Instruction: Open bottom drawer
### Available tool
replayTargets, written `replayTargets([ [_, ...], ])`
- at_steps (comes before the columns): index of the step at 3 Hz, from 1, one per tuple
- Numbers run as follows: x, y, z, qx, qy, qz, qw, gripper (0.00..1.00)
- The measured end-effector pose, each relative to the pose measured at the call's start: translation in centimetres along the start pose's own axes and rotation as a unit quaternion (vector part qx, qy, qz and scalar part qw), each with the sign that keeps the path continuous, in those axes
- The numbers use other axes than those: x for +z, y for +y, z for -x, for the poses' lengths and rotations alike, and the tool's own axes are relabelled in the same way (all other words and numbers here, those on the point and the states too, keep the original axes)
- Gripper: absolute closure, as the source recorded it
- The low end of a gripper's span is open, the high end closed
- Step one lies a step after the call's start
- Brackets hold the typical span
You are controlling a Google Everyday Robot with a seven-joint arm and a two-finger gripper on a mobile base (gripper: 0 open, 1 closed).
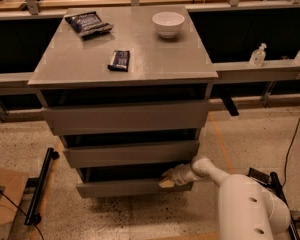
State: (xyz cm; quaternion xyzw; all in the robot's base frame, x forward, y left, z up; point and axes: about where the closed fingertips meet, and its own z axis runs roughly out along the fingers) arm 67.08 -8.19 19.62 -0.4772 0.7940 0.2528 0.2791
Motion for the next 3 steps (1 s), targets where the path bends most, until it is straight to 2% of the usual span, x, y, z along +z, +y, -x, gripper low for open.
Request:
replayTargets([
  [1,-0.1,0.0,0.1,0.0,0.0,0.0,1.0,0.12],
  [2,-0.1,0.0,0.1,0.0,0.0,0.0,1.0,0.0],
  [3,0.8,4.1,-3.0,0.055,0.03,0.047,0.9969,0.0],
])
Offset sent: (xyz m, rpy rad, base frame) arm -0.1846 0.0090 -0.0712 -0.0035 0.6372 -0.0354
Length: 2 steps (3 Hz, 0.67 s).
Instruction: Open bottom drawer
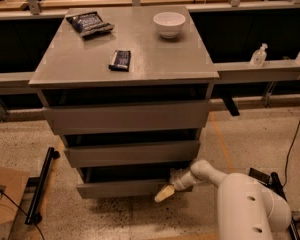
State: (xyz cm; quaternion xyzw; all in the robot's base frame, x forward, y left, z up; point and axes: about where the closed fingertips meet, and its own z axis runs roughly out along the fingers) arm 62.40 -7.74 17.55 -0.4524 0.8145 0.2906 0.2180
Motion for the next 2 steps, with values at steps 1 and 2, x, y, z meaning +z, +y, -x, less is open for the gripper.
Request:
replayTargets([
  [1,-0.43,1.28,-0.28,0.016,0.009,0.014,0.9997,0.0],
  [2,-0.42,1.28,-0.29,0.016,0.009,0.014,0.9997,0.0],
])
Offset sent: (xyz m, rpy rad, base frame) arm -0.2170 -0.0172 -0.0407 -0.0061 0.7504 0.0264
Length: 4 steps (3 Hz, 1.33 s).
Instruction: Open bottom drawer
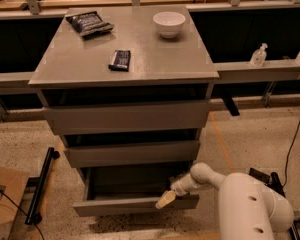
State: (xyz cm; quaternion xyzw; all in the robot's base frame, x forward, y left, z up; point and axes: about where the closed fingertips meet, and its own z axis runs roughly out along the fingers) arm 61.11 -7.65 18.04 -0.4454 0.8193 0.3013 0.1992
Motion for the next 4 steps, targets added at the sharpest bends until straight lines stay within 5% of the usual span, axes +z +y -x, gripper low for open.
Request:
replayTargets([
  [1,0.3,0.6,-0.2,0.001,0.013,0.018,0.9998,0.0],
  [3,0.0,6.5,-4.8,0.072,0.051,0.084,0.9926,0.0],
  [4,-0.1,6.7,-5.1,0.077,0.052,0.085,0.992,0.0],
])
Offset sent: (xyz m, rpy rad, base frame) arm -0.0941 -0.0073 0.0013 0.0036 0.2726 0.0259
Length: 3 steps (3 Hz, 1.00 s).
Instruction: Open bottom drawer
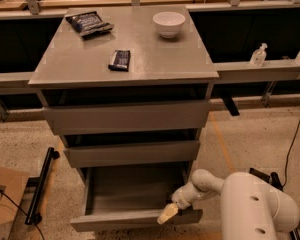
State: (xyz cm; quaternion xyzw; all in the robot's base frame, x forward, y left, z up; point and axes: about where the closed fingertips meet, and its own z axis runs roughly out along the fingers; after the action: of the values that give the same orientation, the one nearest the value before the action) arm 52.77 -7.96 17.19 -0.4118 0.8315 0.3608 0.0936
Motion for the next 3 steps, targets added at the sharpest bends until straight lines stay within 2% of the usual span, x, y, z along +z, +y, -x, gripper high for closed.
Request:
replayTargets([
  [1,-0.1,3.4,-4.6,0.058,0.023,0.028,0.9977,0.0],
  [2,-0.3,3.7,-5.0,0.066,0.026,0.03,0.997,0.0],
  [3,-1.9,5.1,-6.0,0.077,0.03,0.017,0.9964,0.0],
])
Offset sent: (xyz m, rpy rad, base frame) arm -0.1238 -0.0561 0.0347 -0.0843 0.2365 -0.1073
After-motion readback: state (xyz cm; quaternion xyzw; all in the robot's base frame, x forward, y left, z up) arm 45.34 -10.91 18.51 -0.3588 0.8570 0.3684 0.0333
